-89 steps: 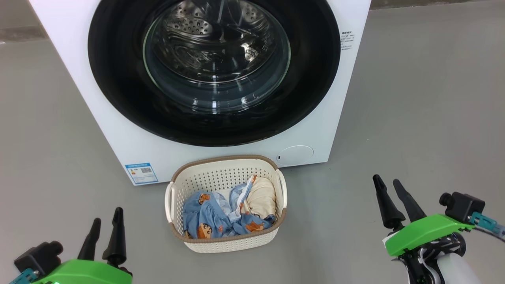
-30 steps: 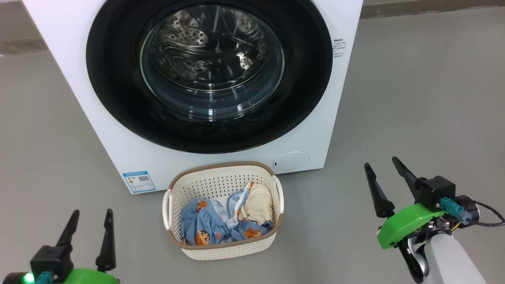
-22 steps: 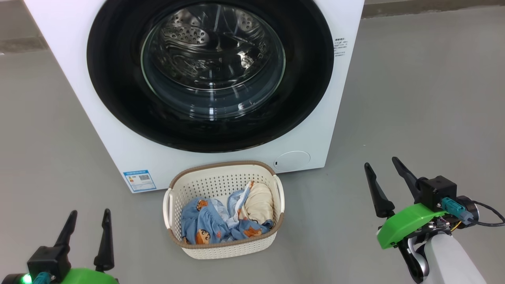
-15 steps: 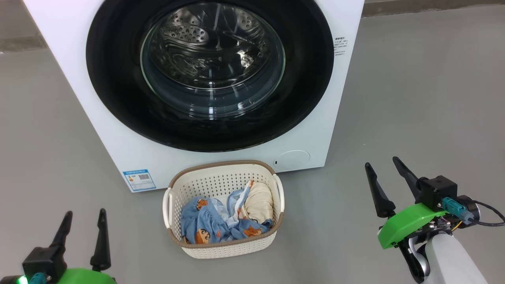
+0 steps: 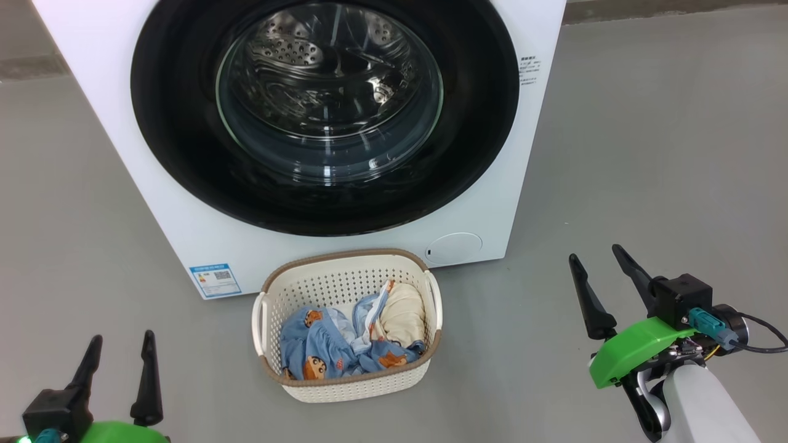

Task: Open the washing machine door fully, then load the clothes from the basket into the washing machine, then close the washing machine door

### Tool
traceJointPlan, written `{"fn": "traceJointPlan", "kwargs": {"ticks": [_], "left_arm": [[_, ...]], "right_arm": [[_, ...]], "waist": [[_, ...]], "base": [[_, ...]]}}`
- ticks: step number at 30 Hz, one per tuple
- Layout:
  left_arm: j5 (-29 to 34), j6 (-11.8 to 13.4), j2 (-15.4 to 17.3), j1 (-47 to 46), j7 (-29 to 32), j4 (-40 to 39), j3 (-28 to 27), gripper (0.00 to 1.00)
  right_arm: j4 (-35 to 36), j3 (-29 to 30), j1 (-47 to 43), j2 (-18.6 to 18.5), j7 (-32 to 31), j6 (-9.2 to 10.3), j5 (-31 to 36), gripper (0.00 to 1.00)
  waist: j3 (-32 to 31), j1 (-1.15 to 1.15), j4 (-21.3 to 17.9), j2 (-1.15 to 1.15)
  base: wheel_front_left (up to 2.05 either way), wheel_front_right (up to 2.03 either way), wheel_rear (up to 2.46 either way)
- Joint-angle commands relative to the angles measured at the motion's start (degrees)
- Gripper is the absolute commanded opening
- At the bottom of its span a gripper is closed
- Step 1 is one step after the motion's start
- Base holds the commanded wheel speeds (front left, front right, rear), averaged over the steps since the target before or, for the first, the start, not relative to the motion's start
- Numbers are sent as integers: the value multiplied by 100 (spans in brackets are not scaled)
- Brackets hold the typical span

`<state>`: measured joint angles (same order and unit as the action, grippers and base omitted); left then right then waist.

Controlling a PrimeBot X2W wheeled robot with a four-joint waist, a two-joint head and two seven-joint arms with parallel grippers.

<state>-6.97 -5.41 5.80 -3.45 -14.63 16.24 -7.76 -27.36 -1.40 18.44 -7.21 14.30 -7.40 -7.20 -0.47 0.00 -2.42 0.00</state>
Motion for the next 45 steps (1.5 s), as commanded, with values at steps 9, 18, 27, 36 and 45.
{"fn": "traceJointPlan", "kwargs": {"ticks": [9,18,27,36,45], "left_arm": [[68,-54,178,-243,-37,9,-235,100],[65,-79,145,-341,-37,-25,-257,100],[72,-102,118,-436,-37,-25,-322,100],[21,-143,72,-468,-37,-107,-386,100],[43,-173,42,-458,-37,-122,-348,100]], "right_arm": [[188,-72,151,33,70,-9,67,100],[212,-45,198,-11,70,-9,53,100],[242,-13,218,-24,70,-9,46,100],[290,26,212,30,70,-9,55,100],[237,-10,217,5,70,-9,50,100]], "waist": [[72,0,2,0],[216,0,38,0],[307,0,82,0],[379,0,87,0],[312,0,85,0]], "base": [[3,3,-6],[53,53,-106],[112,112,-224],[108,108,-216],[38,38,-76]]}}
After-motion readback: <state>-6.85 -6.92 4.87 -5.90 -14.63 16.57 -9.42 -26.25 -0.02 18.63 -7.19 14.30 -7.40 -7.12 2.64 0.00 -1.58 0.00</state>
